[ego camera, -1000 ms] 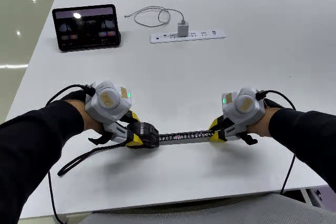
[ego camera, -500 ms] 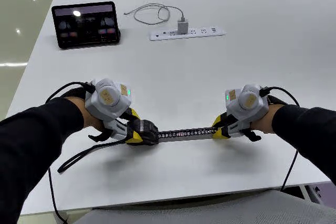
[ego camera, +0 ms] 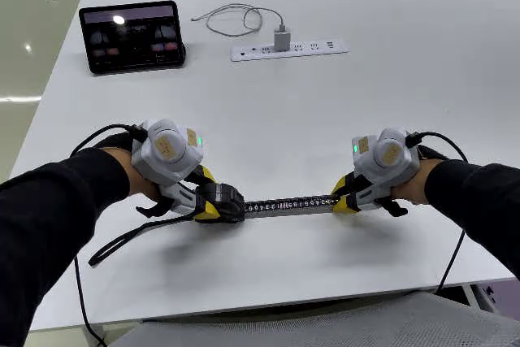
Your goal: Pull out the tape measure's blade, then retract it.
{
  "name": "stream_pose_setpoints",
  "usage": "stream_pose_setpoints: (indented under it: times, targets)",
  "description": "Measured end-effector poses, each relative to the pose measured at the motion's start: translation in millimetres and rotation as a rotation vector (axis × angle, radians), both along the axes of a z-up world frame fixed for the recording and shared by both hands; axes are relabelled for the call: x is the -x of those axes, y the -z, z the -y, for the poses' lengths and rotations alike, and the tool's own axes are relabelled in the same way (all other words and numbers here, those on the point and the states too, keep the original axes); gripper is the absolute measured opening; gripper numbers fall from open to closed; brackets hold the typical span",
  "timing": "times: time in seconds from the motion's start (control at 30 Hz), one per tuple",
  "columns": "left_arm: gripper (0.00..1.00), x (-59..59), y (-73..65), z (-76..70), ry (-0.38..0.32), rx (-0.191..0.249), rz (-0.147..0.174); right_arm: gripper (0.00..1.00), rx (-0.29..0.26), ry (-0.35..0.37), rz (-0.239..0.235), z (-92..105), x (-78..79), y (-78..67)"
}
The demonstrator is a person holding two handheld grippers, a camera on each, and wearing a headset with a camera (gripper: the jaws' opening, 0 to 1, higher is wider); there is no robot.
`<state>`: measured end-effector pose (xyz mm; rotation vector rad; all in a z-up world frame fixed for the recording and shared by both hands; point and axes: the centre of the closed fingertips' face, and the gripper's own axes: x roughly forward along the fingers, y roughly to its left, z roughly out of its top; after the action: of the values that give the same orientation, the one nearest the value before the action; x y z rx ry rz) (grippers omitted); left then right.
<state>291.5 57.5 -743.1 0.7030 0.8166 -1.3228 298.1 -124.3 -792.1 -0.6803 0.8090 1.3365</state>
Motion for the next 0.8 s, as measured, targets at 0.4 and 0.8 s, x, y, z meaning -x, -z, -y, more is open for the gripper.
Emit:
stream_pose_setpoints:
  times: [0.4,0.8]
  targets:
    - [0.28,0.0,0.2,0.0,-0.003,0.001,0.002,0.09,0.005,0.002,0.003,7.3,0.7,-0.3]
    - [0.28,-0.3,0.3,0.1,-0.005,0.001,0.002,0.09,0.011,0.015,0.002,16.1,-0.2,0.2]
